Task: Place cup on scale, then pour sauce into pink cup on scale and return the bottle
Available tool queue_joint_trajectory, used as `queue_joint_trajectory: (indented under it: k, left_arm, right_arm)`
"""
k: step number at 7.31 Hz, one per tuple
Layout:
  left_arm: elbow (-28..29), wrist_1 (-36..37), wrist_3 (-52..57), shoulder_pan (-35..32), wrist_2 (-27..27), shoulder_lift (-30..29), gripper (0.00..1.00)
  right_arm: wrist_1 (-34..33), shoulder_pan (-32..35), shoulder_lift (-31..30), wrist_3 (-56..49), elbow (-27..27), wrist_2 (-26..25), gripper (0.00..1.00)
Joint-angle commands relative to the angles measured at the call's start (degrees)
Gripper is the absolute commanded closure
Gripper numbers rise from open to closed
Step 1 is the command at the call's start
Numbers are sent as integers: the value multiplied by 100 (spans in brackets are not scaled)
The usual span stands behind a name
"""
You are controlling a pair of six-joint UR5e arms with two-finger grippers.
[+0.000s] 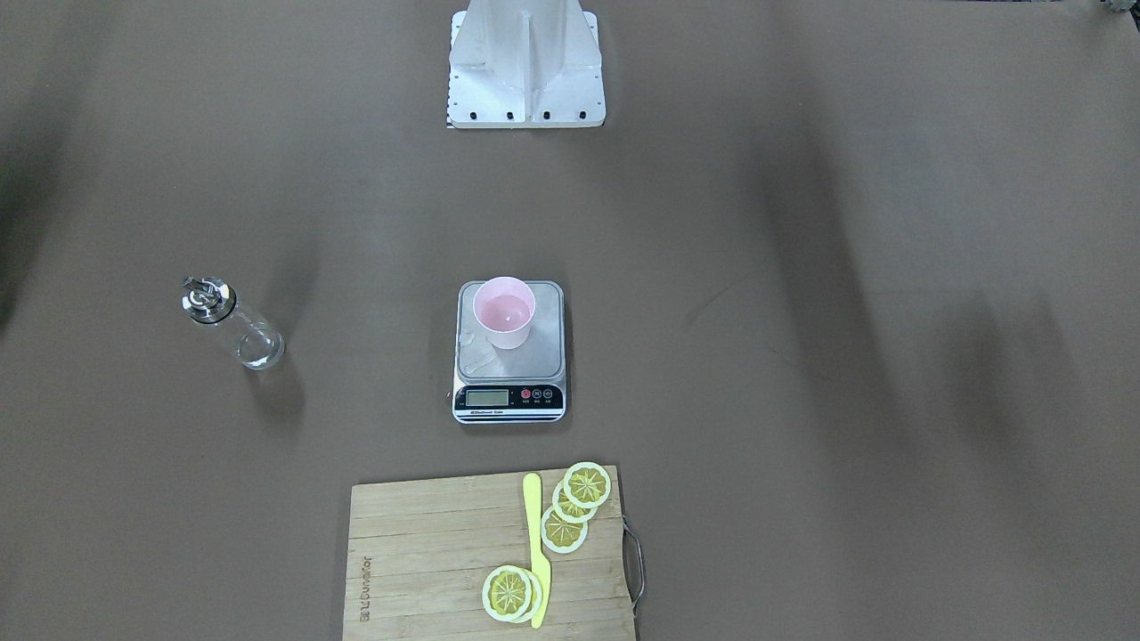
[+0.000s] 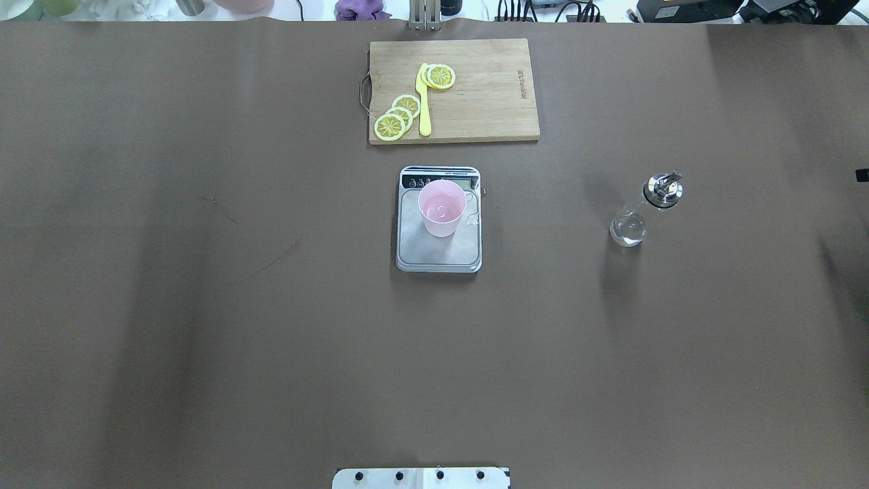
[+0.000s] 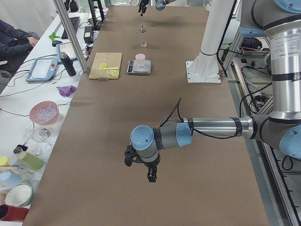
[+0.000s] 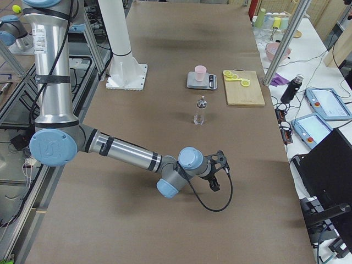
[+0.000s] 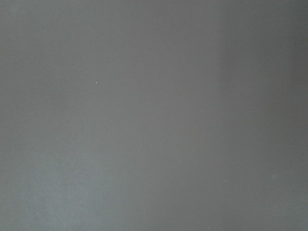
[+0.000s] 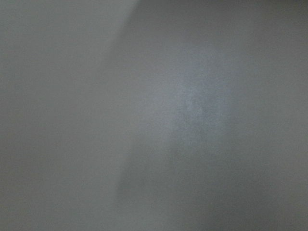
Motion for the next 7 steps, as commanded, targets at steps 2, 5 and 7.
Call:
queue_joint_trajectory:
  k: [2,5,7]
  left_arm:
    - [42,5,-9,1,0,8,1]
    - [120,14,-26,0,-9,8,1]
    - [138,49,-61,9,9,-36,1]
  right_arm:
    - [-1883,196,424,-9,475,55,0]
    - [-4553,222,617,-18,1740,-41,0]
    - [-5385,231,600,-27,1946,20,0]
